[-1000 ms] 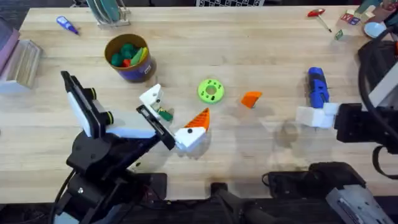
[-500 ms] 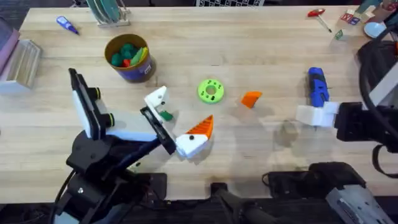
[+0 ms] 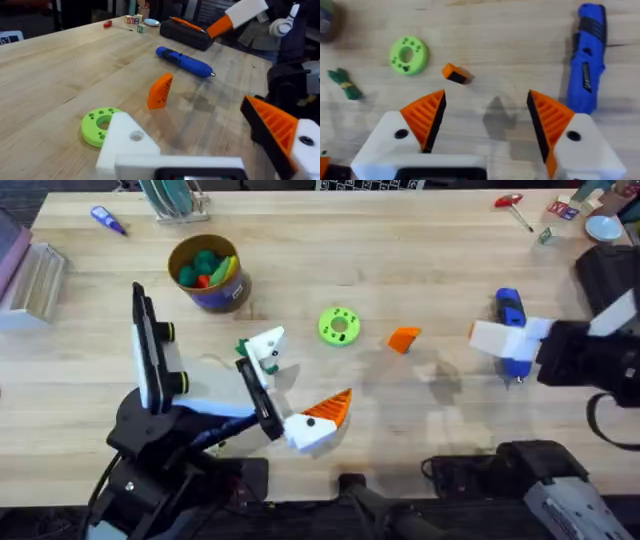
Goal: Pick up the gripper from the table and insert it into the empty holder that is missing its gripper. Then pick up a screw, insert it into the mounting hole, and use the screwdriver to tighten it. Finally, clean up the table by picking up the vegetable and placing it into the bucket.
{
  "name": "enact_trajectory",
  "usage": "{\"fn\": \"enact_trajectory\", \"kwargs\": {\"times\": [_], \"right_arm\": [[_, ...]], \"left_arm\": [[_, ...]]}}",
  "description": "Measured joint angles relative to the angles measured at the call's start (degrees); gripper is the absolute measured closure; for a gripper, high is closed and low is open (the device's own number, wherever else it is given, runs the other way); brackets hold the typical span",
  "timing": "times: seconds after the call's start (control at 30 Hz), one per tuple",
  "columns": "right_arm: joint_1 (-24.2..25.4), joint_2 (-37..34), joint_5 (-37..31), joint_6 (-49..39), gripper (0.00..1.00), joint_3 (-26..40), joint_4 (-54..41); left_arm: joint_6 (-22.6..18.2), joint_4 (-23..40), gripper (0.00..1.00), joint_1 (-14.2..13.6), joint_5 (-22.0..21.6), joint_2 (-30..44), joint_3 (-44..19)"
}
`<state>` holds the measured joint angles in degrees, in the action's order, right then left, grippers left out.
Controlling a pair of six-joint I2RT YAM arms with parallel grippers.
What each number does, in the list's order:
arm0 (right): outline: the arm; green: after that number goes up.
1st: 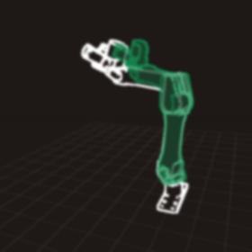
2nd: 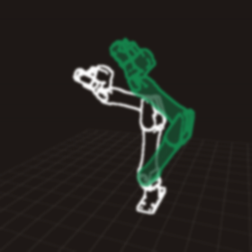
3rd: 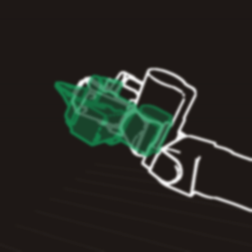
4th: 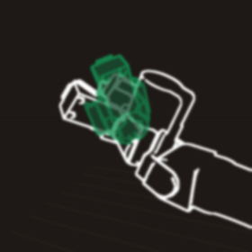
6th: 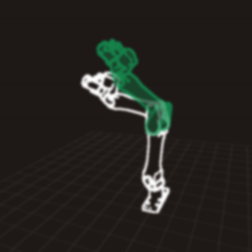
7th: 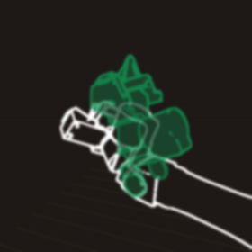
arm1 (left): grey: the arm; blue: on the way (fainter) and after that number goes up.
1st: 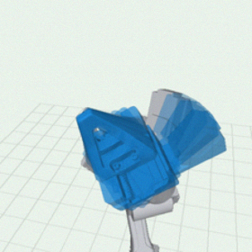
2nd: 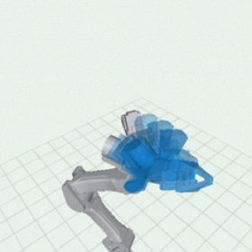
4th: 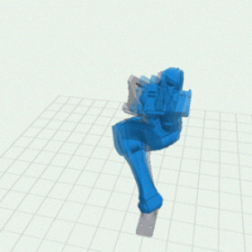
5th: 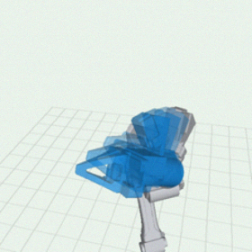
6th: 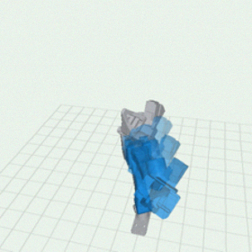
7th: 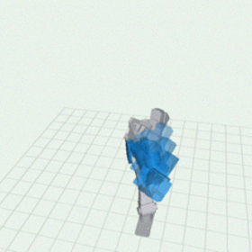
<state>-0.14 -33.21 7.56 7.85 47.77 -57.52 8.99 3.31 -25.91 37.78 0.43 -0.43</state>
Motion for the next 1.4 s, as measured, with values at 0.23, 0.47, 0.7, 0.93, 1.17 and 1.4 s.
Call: {"fn": "enact_trajectory", "kwargs": {"times": [0.23,0.47,0.7,0.93,1.17,1.4], "right_arm": [[-1.6,-2.7,6.3,-2.7,0.018,0.2,3.0],[-8.2,-15.0,4.9,-7.0,0.019,4.0,3.1],[-16.1,-29.8,-2.5,-9.3,0.019,7.5,5.8],[-19.3,-38.6,-5.4,-16.5,0.012,7.5,7.5],[-19.8,-43.7,-5.4,-18.9,0.167,7.6,11.0],[-19.8,-44.0,-4.4,-19.1,0.372,7.6,11.0]], "left_arm": [[0.0,0.0,0.014,0.0,0.2,0.0,0.0],[0.0,0.0,0.016,0.0,0.2,0.0,0.0],[0.0,0.0,0.015,0.0,0.2,0.0,0.0],[0.0,0.0,0.015,0.0,0.2,0.0,0.0],[0.0,0.0,0.015,0.0,0.2,0.0,0.0],[0.0,0.0,0.016,0.0,0.2,0.0,0.0]]}}
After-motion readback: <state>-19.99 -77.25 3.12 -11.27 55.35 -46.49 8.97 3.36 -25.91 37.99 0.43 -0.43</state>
